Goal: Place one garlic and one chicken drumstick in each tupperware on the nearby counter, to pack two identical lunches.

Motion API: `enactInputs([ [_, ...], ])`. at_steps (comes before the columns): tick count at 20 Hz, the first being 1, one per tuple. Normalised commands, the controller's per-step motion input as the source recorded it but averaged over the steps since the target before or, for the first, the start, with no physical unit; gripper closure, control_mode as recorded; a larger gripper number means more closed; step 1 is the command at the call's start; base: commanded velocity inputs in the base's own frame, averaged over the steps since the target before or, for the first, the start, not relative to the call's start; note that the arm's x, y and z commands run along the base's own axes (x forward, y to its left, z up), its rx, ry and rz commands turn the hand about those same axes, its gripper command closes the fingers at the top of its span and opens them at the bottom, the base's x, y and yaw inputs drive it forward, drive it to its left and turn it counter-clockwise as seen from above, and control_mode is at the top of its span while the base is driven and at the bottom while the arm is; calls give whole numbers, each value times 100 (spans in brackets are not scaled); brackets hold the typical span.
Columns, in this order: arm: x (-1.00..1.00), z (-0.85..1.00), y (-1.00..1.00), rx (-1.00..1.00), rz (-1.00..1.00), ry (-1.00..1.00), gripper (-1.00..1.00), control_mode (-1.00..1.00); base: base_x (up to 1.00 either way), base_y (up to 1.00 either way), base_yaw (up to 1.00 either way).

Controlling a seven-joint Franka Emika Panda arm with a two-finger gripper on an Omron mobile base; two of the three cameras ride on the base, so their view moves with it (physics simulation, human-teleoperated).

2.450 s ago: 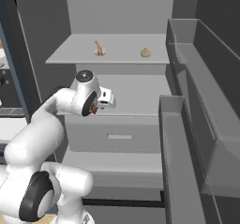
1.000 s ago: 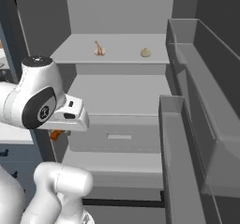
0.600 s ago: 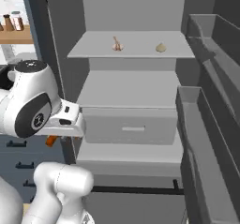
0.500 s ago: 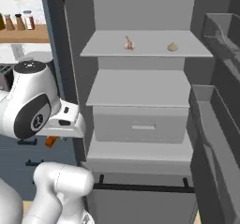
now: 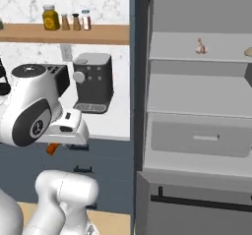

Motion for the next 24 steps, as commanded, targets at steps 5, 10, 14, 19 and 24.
enactInputs([
  [5, 0, 0, 0, 0, 0, 0, 100, 100, -3, 84, 18],
  [10, 0, 0, 0, 0, 0, 0, 100, 100, 0, 100, 9],
  [14, 0, 0, 0, 0, 0, 0, 100, 100, 6, 100, 6],
  [19, 0, 0, 0, 0, 0, 0, 100, 100, 11, 100, 3],
  [24, 0, 0, 0, 0, 0, 0, 100, 100, 30, 100, 0],
])
